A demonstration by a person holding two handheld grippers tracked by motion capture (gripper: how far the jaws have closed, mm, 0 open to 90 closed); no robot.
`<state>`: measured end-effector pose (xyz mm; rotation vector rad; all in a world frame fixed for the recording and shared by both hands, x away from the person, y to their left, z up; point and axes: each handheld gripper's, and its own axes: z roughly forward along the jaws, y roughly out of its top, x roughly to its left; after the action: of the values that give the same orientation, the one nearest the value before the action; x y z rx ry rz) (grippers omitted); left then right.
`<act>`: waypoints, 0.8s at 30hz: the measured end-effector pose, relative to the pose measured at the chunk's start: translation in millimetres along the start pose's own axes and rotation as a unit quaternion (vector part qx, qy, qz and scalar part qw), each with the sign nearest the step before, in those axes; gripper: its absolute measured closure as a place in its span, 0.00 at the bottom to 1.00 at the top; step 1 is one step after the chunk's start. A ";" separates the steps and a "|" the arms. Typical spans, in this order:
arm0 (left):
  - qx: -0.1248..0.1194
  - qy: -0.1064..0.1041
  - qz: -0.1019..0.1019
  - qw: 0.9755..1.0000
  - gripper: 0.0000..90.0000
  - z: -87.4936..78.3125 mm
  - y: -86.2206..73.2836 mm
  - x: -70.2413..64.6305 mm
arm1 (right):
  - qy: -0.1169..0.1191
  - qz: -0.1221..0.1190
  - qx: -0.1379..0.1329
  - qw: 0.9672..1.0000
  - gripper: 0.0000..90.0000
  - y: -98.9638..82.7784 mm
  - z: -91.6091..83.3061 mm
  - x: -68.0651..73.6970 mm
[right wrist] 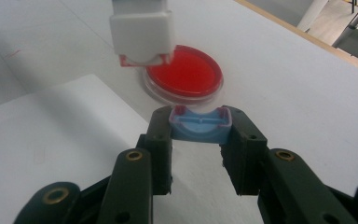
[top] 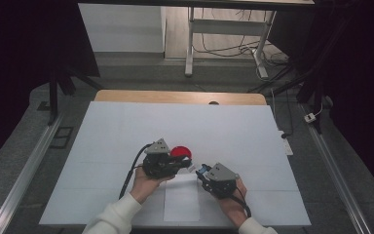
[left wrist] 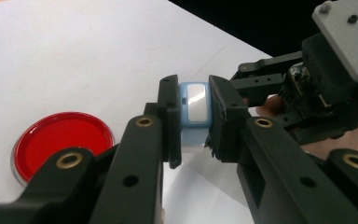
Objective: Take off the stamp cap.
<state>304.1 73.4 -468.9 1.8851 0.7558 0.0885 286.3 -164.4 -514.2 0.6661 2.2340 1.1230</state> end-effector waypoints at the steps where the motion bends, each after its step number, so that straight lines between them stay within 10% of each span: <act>1: 0.000 0.002 0.001 1.000 0.84 -0.2 -0.1 0.3 | 0.001 0.001 -0.002 1.000 0.72 -0.8 -1.1 -1.3; 24: 0.002 0.023 0.011 1.000 0.84 -2.8 -0.5 4.5 | -0.019 0.052 -0.009 0.998 0.72 -36.5 -55.2 -61.0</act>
<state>306.3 78.2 -469.3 1.9017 0.7666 0.1449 287.5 -253.5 -501.6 0.7984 2.1757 1.1699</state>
